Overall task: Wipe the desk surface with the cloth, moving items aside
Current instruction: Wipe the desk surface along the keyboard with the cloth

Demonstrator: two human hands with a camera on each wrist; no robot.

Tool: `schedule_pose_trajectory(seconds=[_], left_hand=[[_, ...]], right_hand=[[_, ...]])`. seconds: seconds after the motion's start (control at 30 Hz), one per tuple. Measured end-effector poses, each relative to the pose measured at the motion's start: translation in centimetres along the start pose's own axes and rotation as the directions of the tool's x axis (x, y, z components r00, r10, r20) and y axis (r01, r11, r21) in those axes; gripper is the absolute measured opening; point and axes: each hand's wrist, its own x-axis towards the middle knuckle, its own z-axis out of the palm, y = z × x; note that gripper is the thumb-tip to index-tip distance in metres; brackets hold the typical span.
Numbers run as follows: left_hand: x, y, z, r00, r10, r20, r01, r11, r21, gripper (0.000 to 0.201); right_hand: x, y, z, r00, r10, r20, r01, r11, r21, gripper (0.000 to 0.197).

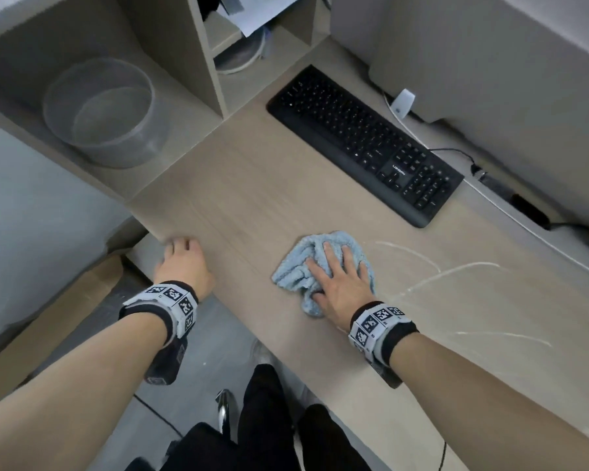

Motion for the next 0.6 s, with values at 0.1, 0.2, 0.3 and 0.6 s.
schedule_pose_trajectory(seconds=[0.1,0.2,0.3,0.6], left_hand=[[0.2,4.1,-0.4,0.994,0.104,-0.039,-0.104,0.995,0.000,0.053],[0.2,8.3,0.0,0.975,0.219,-0.034,-0.219,0.976,-0.007,0.052],[0.6,12.1,0.5,0.938,0.344,-0.031,-0.344,0.939,0.011,0.058],[5.2,15.4,-1.6,0.876,0.481,-0.011,-0.480,0.875,0.060,0.067]], right_hand=[[-1.8,4.4,0.3,0.987,0.156,-0.020,-0.154,0.983,0.104,0.070],[-3.3,8.5,0.5,0.958,0.287,0.003,-0.283,0.941,0.187,0.070],[-4.6,12.2,0.8,0.925,0.381,0.020,-0.374,0.894,0.246,0.071],[-0.5,10.5,-2.0,0.913,0.407,0.019,-0.394,0.870,0.296,0.072]])
